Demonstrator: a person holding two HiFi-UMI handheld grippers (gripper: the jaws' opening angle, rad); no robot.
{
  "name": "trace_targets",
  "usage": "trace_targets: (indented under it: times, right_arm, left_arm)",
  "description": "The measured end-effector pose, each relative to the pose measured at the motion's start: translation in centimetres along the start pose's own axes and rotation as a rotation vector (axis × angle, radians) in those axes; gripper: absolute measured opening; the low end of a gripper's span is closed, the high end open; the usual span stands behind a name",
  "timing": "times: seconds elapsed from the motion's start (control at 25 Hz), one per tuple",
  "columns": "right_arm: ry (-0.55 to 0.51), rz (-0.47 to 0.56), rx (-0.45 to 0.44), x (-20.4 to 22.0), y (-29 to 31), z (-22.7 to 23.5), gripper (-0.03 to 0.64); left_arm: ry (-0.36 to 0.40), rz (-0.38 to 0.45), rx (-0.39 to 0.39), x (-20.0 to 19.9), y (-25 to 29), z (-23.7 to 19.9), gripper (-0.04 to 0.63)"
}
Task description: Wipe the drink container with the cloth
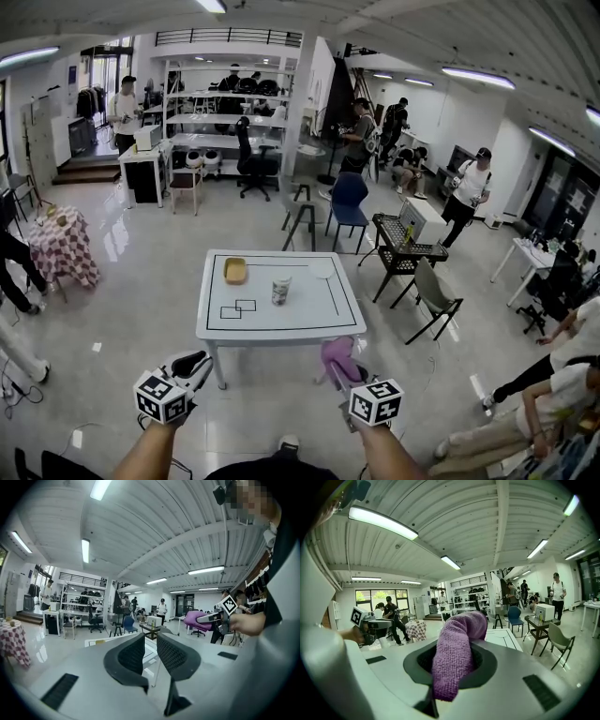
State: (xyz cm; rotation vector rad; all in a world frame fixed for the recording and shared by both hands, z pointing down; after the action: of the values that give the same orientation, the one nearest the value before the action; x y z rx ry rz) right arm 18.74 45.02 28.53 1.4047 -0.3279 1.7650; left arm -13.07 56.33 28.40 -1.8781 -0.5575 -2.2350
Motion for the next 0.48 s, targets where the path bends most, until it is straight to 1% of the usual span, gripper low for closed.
trace_targets:
  times: [0.24, 0.48]
  right_arm:
    - [0.021, -0.02, -0.001, -0.9, 3.9, 3.3, 0.075]
    - [0.026, -0.044, -0.022, -2.6, 8.9, 7.0, 0.075]
  left_arm:
    - [0.001, -0.024, 0.001, 0.6, 4.2, -2.2, 0.092]
    - [-0.008, -0.042, -0.004, 0.3, 9.5, -4.5, 0.091]
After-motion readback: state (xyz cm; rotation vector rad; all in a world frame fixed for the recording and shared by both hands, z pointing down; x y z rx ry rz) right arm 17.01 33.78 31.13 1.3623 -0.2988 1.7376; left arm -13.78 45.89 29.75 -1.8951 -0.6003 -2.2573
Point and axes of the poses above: the fingertips, and each gripper's own axes: y forward along the fingers, z to its right, x out of its underside, the point moved 4 cm from there along -y, backward along the fingers, and after that the axes turned 12 degrees about y, right-handed, at the moved point
